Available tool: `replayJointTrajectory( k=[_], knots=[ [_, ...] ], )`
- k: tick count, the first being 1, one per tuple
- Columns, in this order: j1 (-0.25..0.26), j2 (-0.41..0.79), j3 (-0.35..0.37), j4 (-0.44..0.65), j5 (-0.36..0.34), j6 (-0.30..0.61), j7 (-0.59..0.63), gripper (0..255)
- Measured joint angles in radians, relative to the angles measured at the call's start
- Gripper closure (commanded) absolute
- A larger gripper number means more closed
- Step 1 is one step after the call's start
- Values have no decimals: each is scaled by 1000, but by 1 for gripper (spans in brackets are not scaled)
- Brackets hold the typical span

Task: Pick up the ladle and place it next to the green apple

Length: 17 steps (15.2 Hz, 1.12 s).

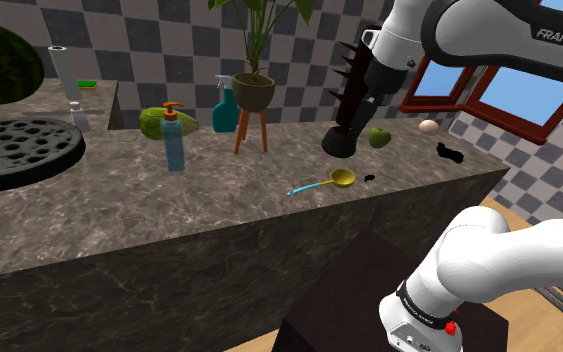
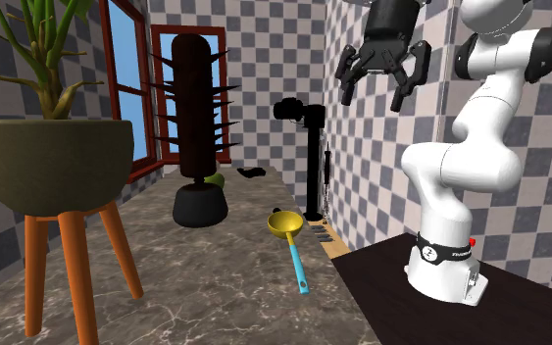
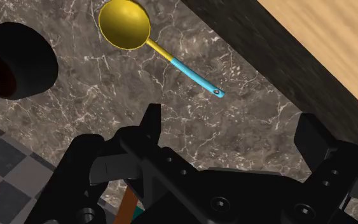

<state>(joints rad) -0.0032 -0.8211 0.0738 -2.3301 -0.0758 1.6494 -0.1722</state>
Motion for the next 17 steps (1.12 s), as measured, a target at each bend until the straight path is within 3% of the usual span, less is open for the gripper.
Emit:
replayJointTrajectory(
  k=[2, 5, 17],
  knots=[
    [5, 4, -12, -11, -3, 9, -21, 0],
    [27, 39, -82, -45, -21, 48, -147, 0],
    [122, 356, -376, -98, -82, 258, -748, 0]
  ],
)
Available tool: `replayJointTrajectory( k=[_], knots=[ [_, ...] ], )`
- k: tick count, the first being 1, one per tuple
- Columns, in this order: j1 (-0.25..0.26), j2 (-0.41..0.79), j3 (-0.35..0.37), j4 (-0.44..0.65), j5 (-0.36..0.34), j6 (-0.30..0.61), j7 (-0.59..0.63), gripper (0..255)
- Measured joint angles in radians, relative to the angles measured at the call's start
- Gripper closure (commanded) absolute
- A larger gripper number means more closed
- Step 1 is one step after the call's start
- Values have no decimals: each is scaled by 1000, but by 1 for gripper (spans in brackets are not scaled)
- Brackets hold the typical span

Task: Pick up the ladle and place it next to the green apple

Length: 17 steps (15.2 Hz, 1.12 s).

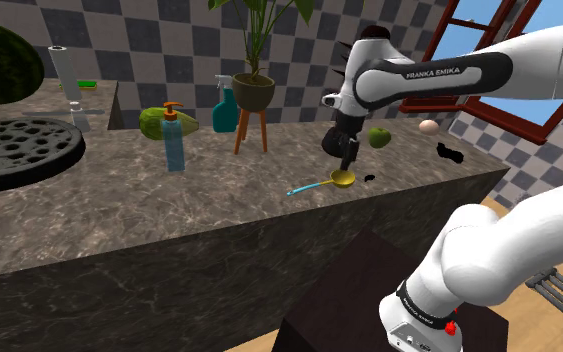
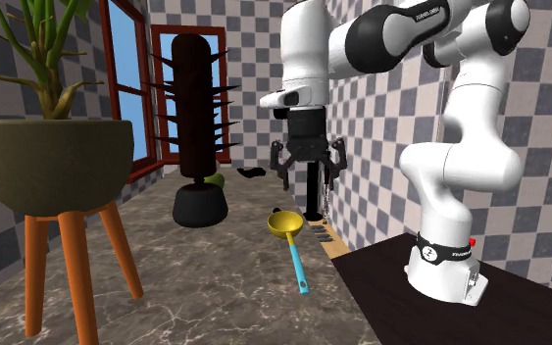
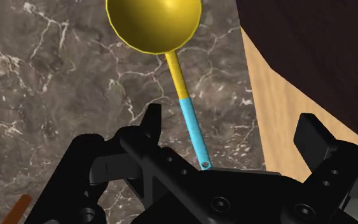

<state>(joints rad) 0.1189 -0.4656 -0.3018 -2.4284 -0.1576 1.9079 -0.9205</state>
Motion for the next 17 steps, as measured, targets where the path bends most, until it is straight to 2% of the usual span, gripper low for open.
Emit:
replayJointTrajectory(
  k=[7, 17],
  knots=[
    [50, 272, -116, 57, 26, 106, -353, 0],
    [53, 349, -132, 0, 43, 225, -400, 0]
  ],
)
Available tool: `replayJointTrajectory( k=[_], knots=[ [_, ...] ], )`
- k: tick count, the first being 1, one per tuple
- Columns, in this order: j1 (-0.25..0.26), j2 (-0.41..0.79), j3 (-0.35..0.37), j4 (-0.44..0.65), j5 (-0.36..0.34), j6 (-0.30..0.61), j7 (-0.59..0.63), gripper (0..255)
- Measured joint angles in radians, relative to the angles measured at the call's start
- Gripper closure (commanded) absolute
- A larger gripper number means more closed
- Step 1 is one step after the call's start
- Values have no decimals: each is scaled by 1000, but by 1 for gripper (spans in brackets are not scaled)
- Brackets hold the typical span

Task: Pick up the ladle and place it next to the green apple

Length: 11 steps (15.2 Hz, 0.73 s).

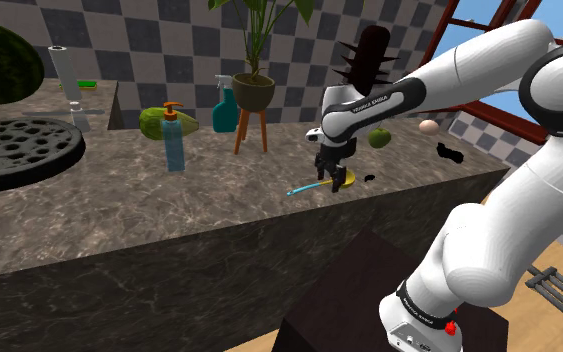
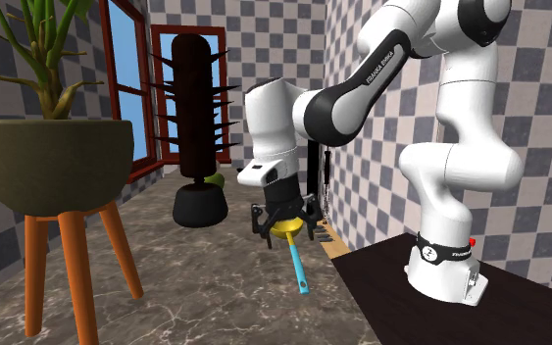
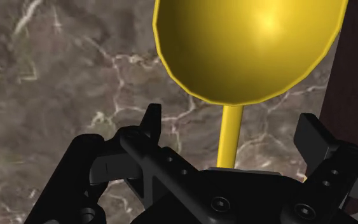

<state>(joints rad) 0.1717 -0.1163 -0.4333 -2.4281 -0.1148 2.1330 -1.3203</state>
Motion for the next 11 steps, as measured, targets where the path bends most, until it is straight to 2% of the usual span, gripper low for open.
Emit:
replayJointTrajectory(
  k=[4, 5, 11],
  knots=[
    [0, 1, 0, -2, 0, 3, 0, 0],
    [0, 1, 0, -2, 0, 3, 0, 255],
    [0, 0, 0, -1, 0, 2, 0, 255]
  ],
)
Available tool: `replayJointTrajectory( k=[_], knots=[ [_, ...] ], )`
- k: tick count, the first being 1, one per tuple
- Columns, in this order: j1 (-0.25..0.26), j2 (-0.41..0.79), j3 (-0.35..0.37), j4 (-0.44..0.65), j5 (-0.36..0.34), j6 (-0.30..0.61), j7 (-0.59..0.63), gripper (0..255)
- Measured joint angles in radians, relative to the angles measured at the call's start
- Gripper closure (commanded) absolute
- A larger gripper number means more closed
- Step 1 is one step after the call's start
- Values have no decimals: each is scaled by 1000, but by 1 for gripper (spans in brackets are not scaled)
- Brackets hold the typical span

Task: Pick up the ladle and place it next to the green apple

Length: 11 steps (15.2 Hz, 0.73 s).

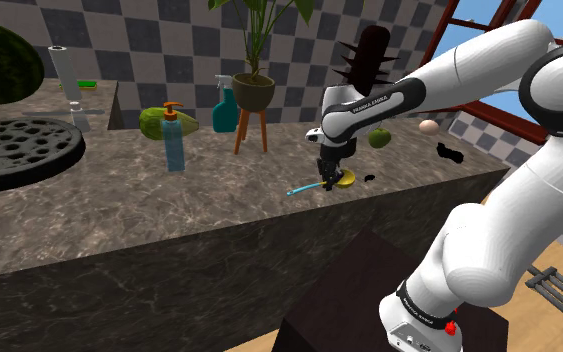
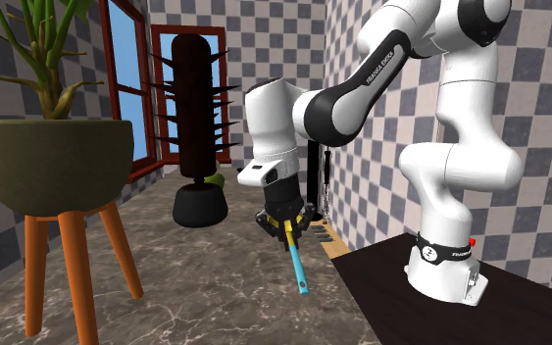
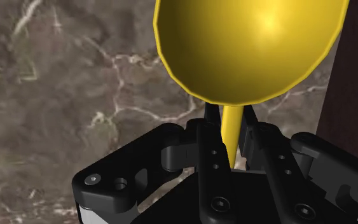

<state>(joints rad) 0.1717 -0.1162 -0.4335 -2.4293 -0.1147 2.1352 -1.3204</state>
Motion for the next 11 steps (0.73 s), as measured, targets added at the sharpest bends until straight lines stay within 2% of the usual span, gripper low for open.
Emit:
replayJointTrajectory(
  k=[5, 11],
  knots=[
    [0, -6, 1, 1, -2, -7, 3, 255],
    [-1, -53, 8, 37, -16, -88, 12, 255]
  ],
)
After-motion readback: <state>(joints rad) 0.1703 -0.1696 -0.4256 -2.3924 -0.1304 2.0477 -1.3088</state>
